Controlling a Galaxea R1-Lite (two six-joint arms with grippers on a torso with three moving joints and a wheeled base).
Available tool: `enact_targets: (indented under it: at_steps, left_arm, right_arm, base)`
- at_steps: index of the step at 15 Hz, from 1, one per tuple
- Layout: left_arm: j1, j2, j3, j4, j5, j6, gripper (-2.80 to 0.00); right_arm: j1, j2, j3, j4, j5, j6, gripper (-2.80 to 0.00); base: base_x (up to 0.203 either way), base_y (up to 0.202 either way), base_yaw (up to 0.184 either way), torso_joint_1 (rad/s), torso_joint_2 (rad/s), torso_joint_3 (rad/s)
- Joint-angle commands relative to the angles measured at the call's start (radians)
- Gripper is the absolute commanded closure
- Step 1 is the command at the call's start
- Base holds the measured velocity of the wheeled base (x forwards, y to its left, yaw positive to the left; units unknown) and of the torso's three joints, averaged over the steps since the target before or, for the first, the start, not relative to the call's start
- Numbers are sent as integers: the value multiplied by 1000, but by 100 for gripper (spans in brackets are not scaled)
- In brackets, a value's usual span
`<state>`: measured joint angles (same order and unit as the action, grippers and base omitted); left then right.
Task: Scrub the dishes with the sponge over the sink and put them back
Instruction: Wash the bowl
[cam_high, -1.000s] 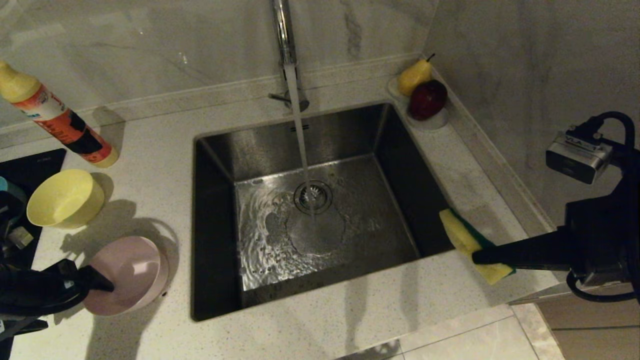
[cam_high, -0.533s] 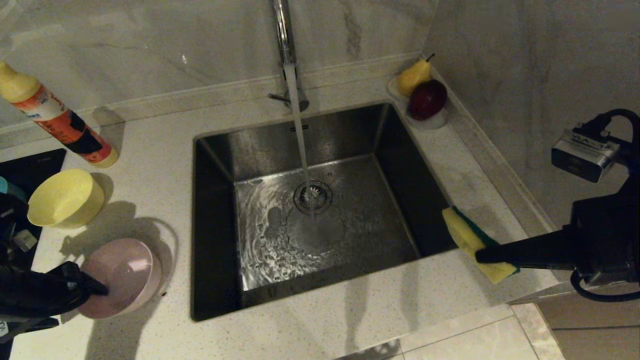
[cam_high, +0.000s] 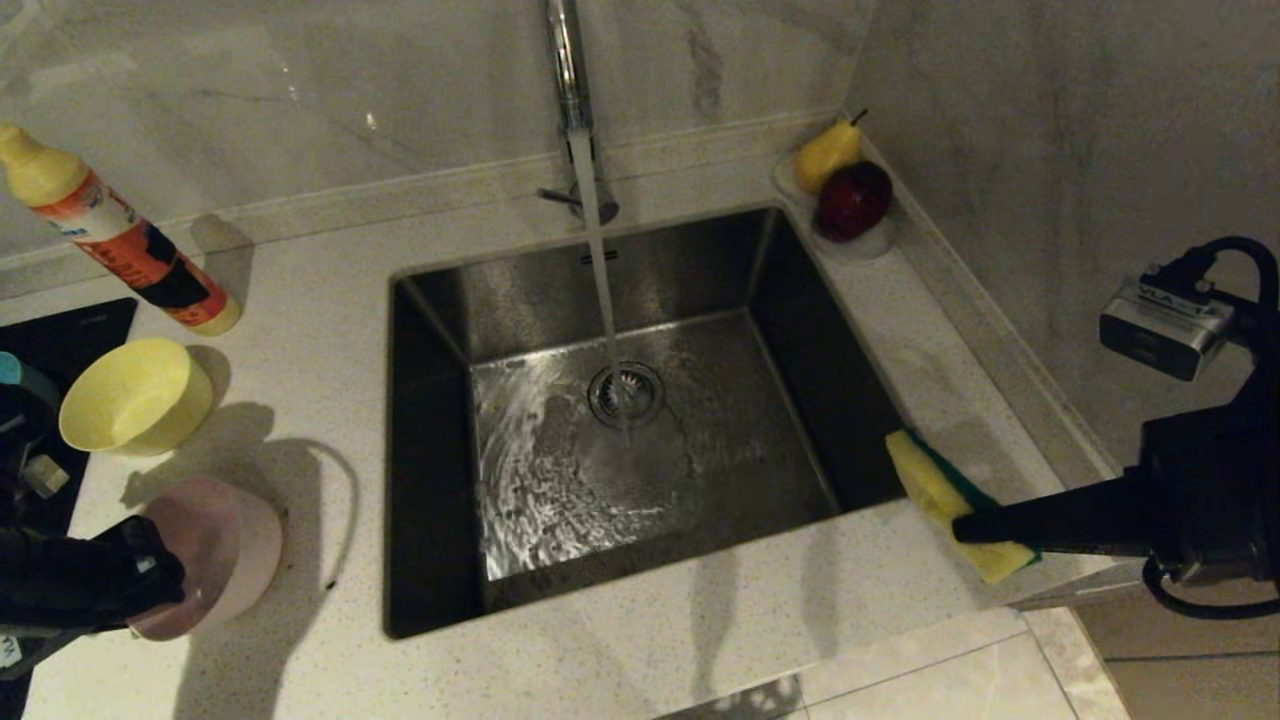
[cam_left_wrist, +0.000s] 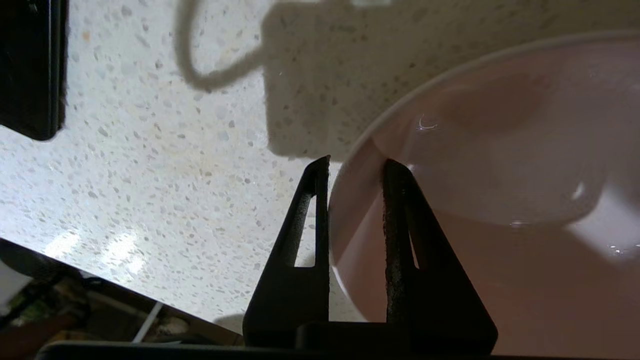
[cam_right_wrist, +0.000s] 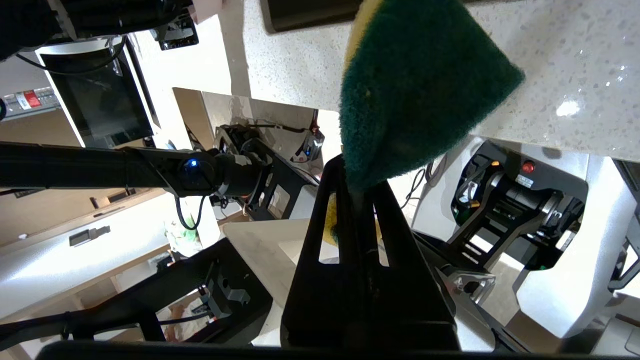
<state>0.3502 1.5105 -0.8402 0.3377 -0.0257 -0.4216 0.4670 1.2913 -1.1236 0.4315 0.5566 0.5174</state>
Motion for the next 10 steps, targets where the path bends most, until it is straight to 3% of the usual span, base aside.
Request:
enact_targets:
  at_steps: [1,4,10]
  left_arm:
    - [1,-9,-24,4,-3,-20,0]
    - [1,-44,-44,3,-6,-72,0]
    - [1,-108,-112,17,3,-84,0]
  right_arm:
    - [1,-2,1,2,5,3,0]
    - [1,-1,5,3,5,3,0]
    - [1,0,18,1,20,1,0]
  base:
    - [0,0,0,0,0,0]
    - [0,0,0,0,0,0]
    - [0,0,0,0,0,0]
